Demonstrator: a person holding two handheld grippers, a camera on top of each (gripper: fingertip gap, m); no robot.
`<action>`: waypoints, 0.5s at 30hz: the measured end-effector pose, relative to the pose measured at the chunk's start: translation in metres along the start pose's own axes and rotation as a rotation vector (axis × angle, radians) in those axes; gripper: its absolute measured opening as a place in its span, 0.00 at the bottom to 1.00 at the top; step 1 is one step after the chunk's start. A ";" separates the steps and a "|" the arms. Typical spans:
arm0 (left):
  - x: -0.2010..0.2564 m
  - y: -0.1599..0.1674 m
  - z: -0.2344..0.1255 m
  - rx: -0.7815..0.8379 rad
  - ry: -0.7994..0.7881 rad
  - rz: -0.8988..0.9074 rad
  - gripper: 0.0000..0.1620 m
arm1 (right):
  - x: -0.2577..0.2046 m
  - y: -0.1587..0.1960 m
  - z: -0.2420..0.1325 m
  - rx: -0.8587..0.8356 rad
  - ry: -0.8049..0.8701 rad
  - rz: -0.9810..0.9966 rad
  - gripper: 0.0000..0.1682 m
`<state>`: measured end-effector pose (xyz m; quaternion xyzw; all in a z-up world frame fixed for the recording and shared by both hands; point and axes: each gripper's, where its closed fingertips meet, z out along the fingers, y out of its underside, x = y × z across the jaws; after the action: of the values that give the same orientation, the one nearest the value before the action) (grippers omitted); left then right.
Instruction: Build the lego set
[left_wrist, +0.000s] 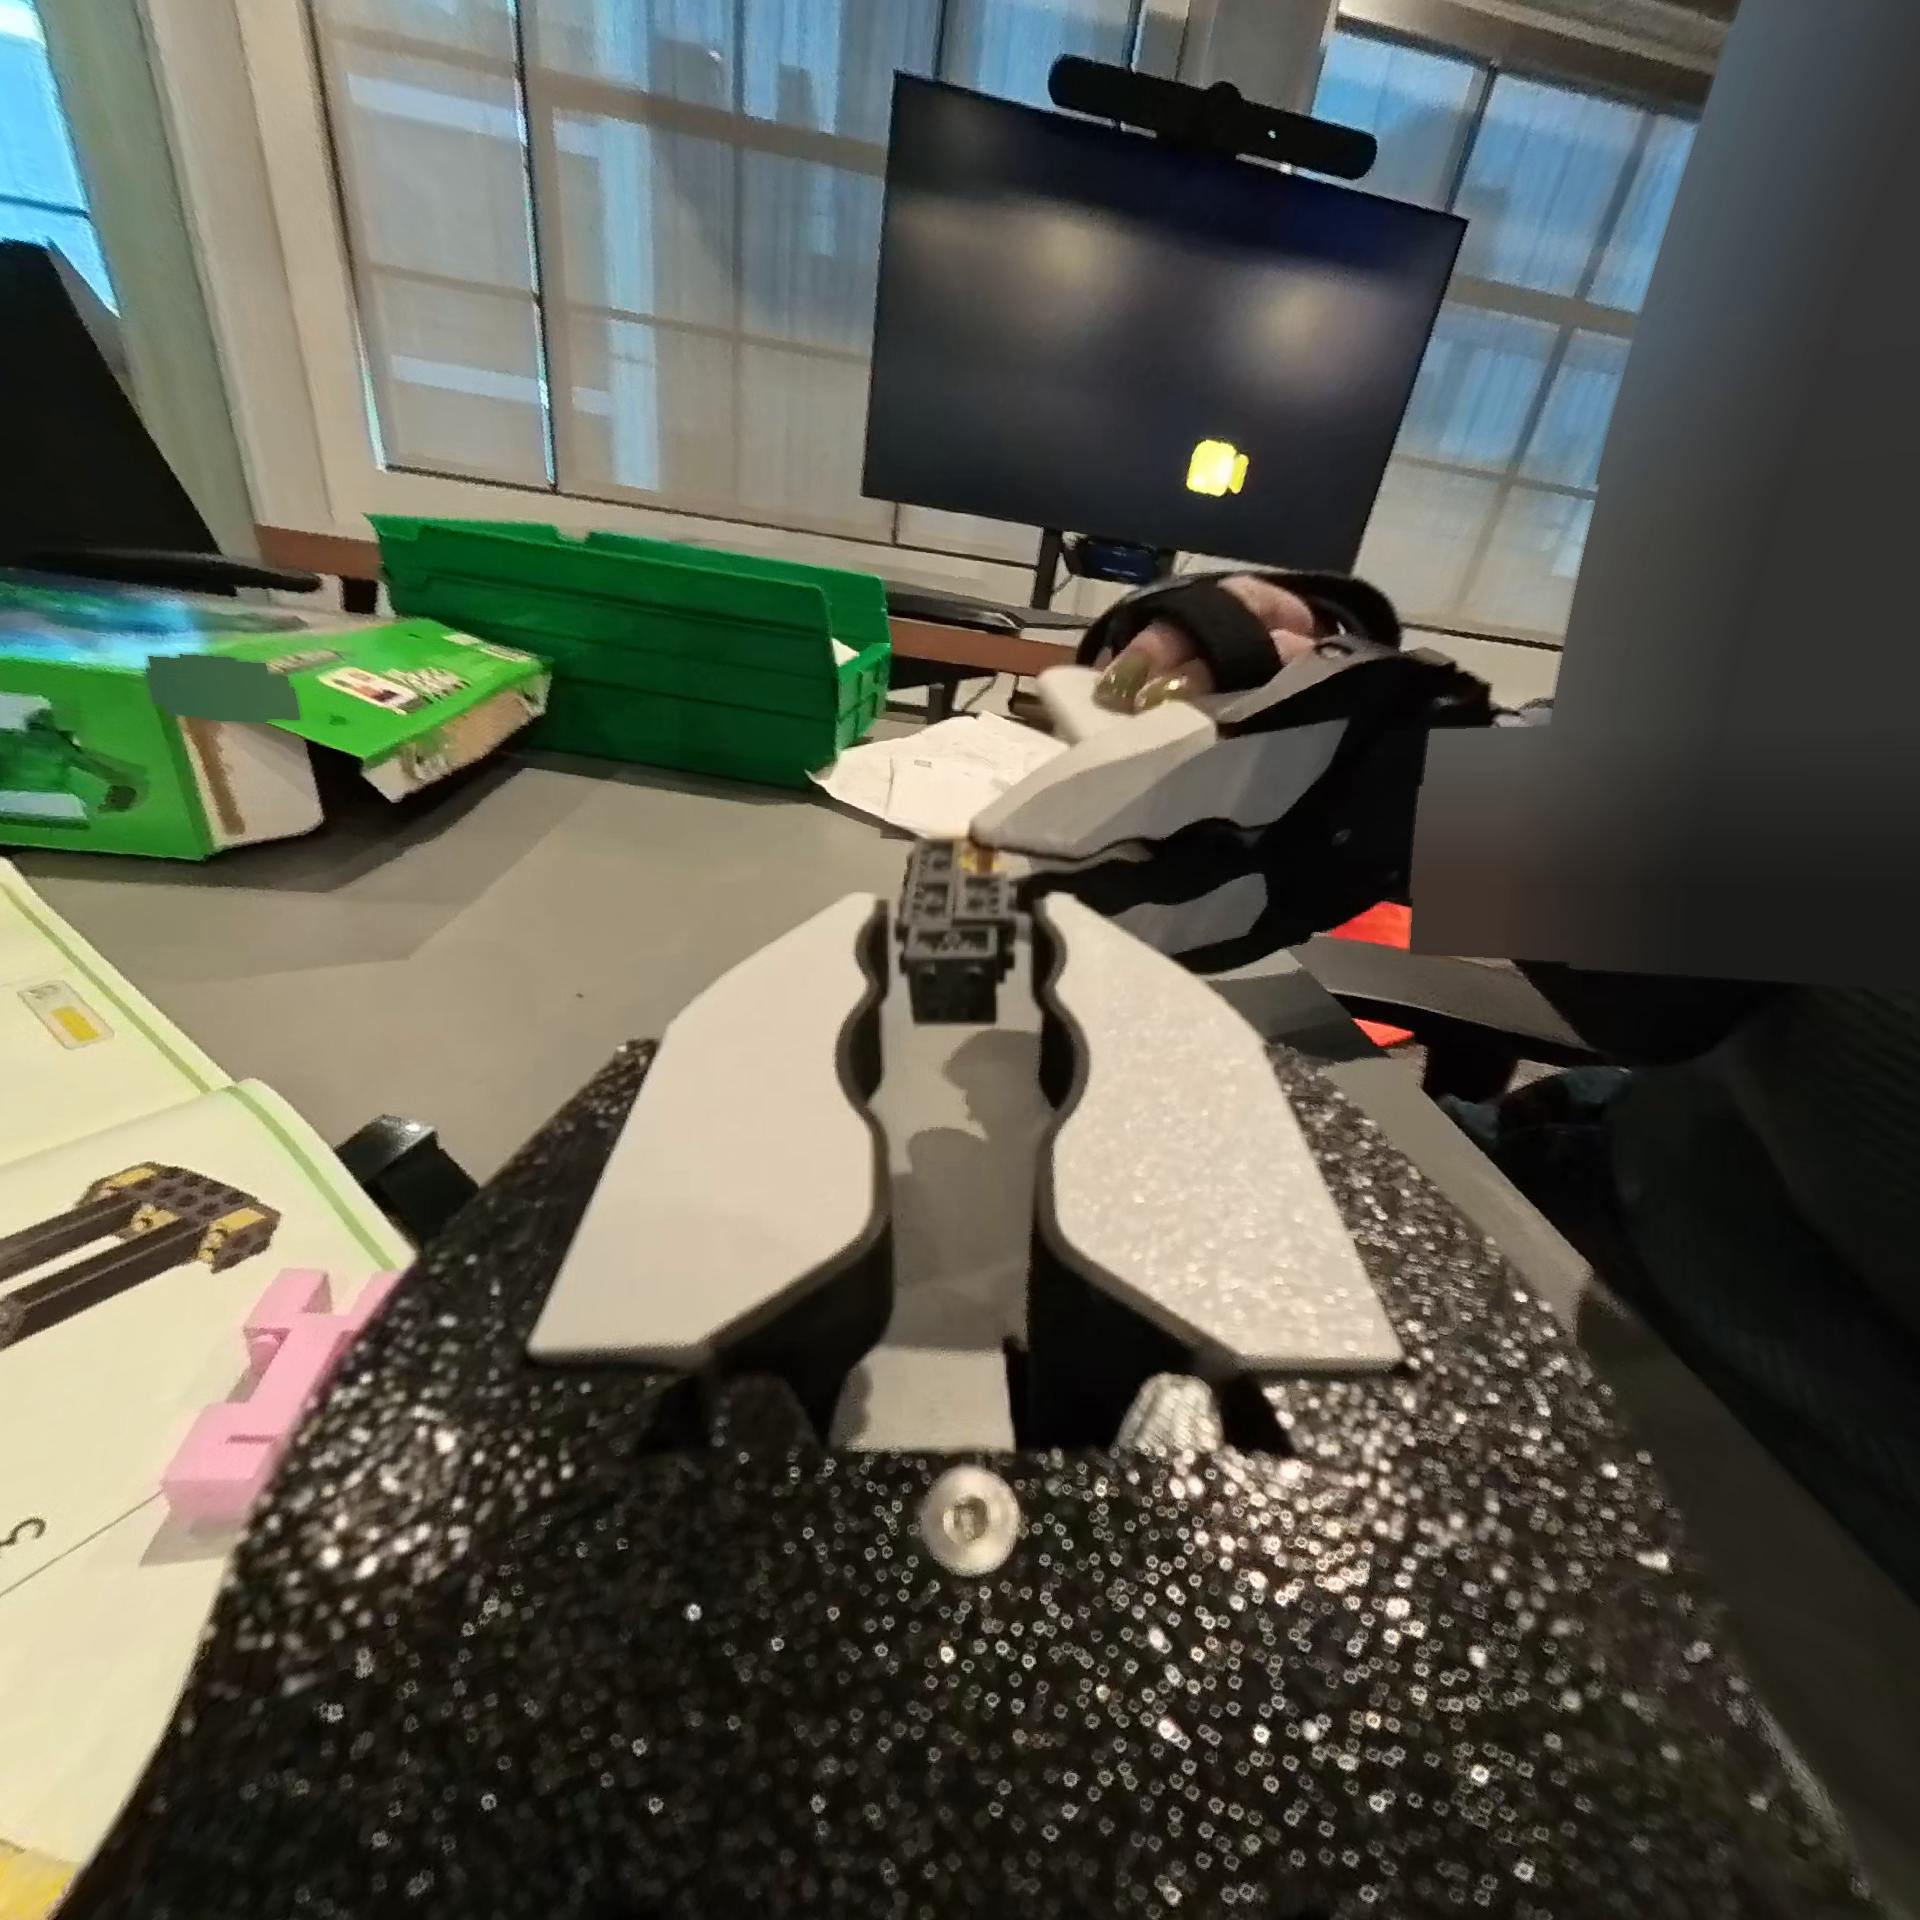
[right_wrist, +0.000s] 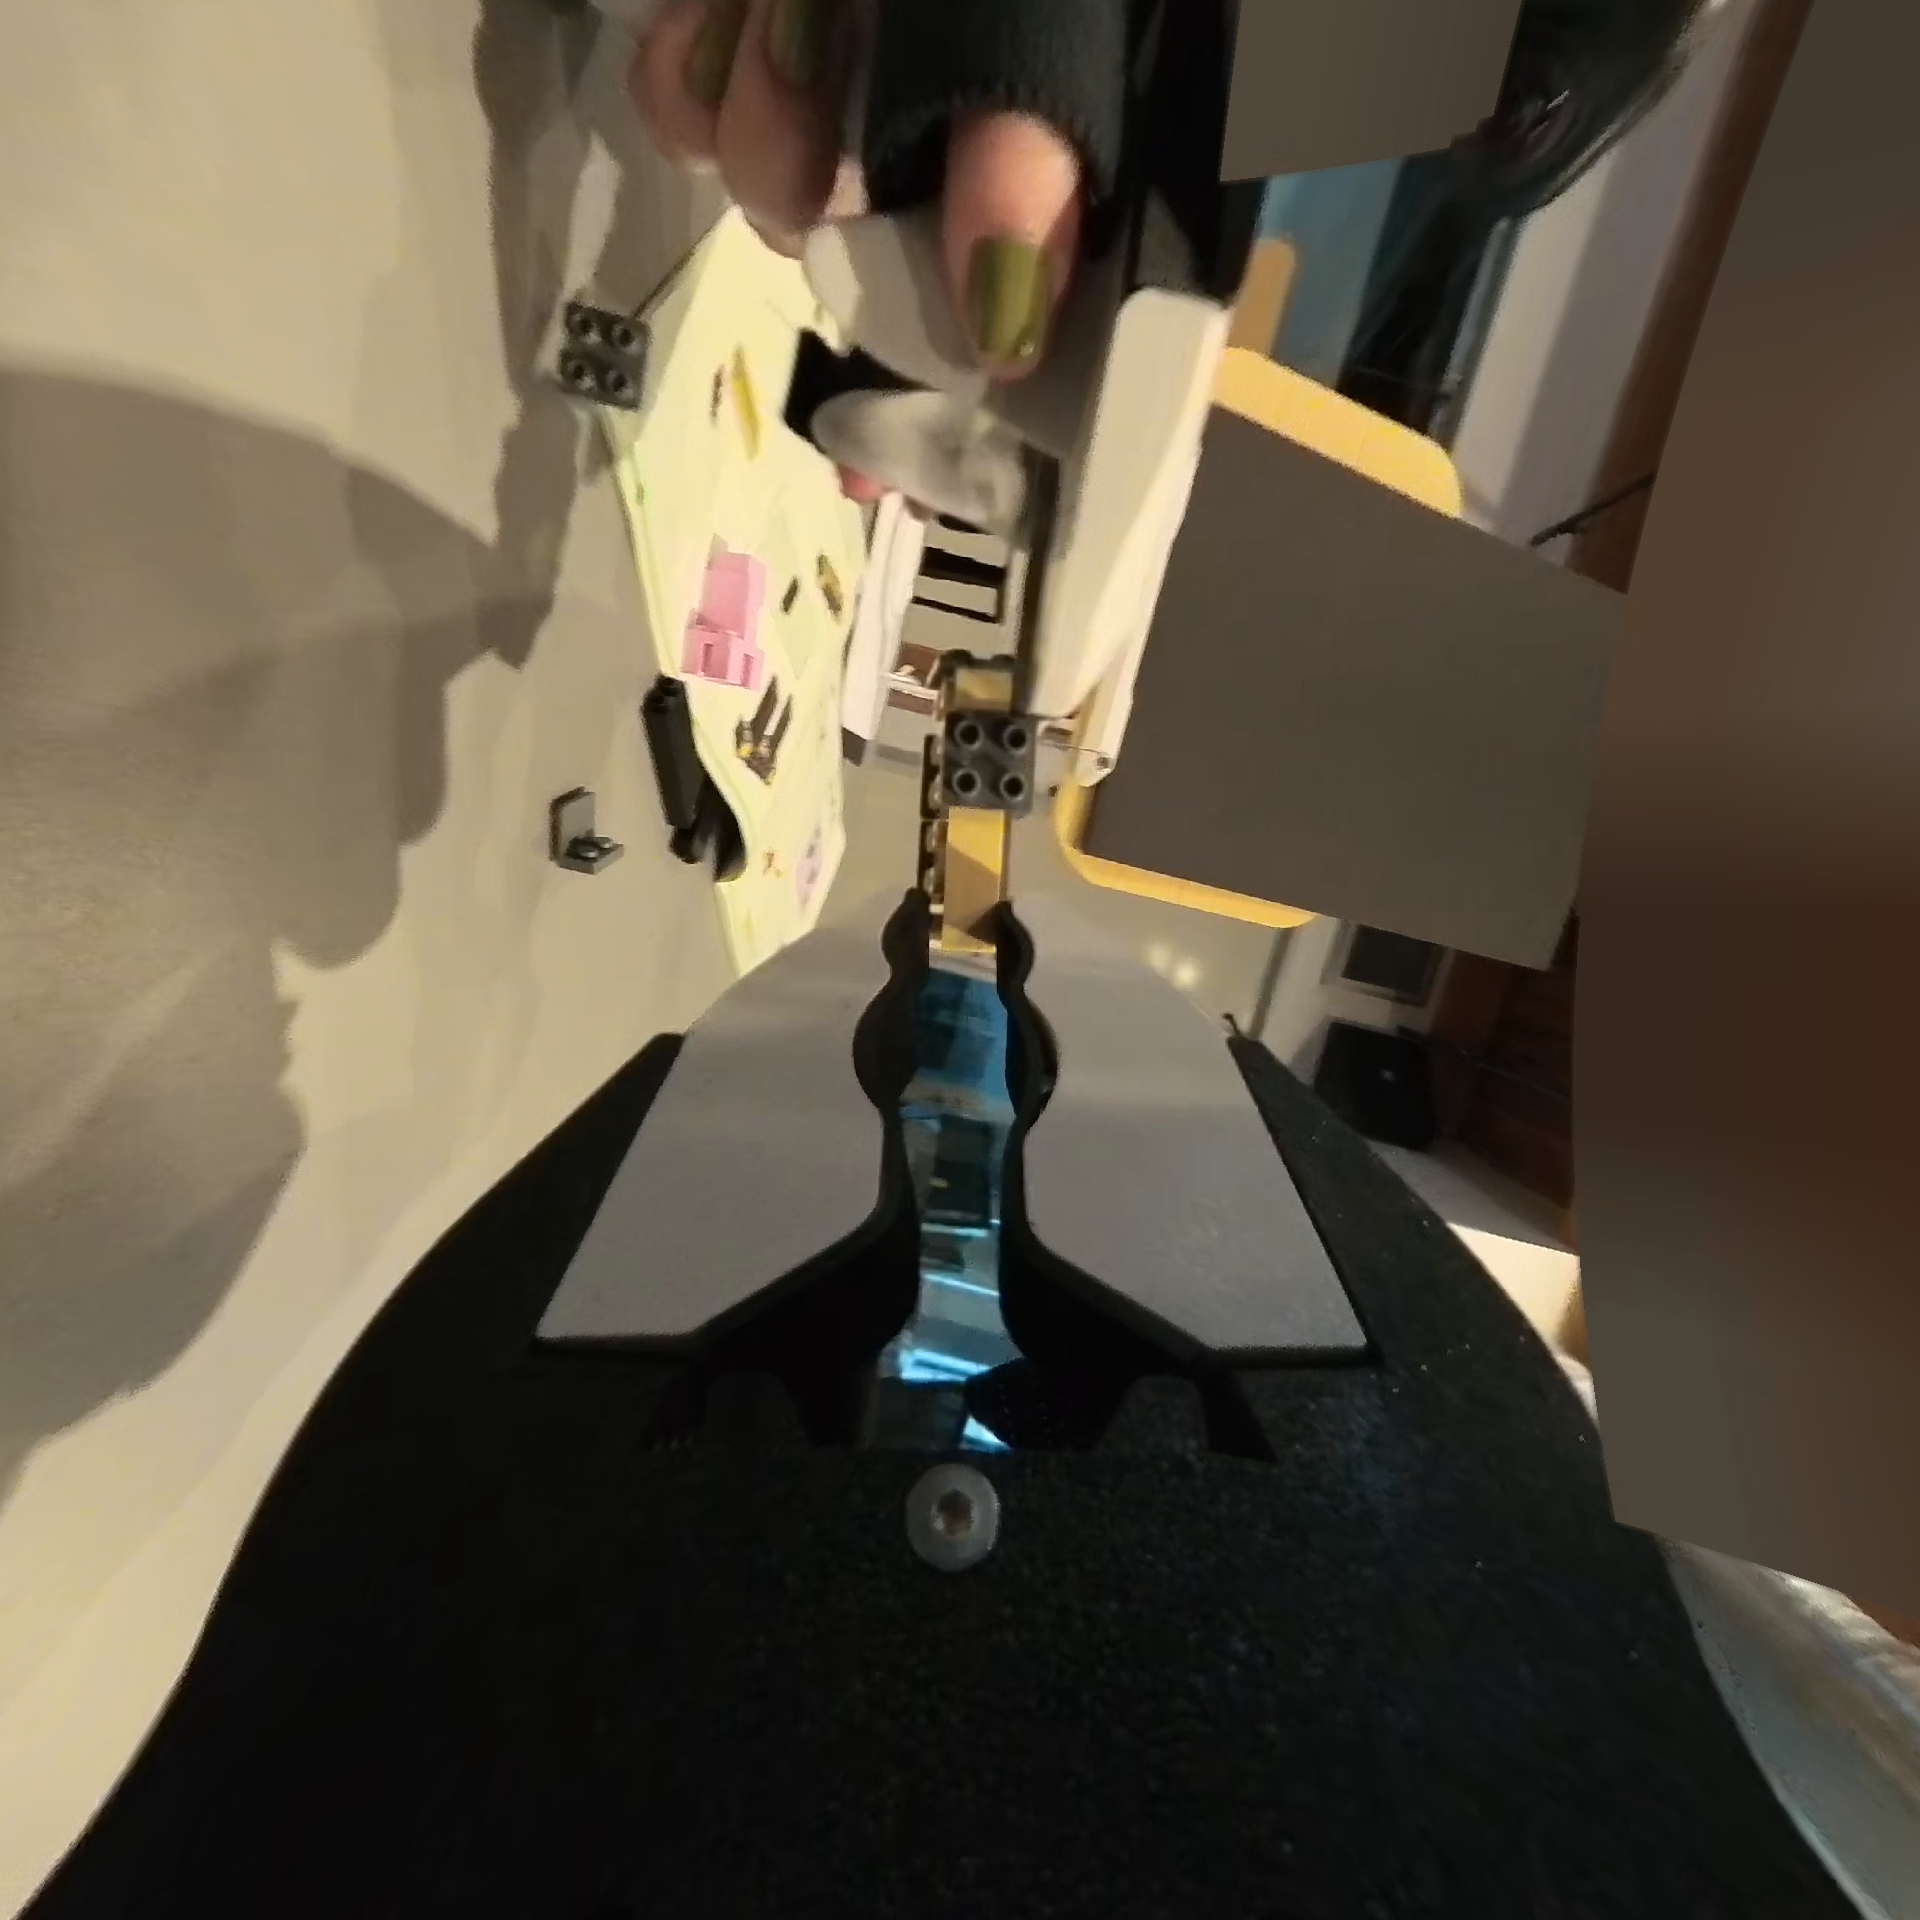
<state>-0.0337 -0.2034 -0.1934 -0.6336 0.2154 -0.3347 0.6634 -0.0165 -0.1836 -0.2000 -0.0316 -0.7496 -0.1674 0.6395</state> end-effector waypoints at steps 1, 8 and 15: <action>0.000 0.000 0.000 0.004 -0.007 0.005 0.17 | -0.002 0.000 0.000 -0.001 -0.008 0.004 0.07; -0.004 -0.005 -0.003 0.037 -0.065 0.060 0.26 | -0.009 0.003 0.002 -0.011 -0.067 0.058 0.07; -0.011 -0.002 -0.004 0.005 -0.157 0.167 0.27 | -0.013 0.007 0.003 -0.018 -0.100 0.121 0.07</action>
<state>-0.0445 -0.1980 -0.1930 -0.6360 0.2140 -0.2280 0.7055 -0.0152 -0.1743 -0.2121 -0.0910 -0.7759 -0.1332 0.6098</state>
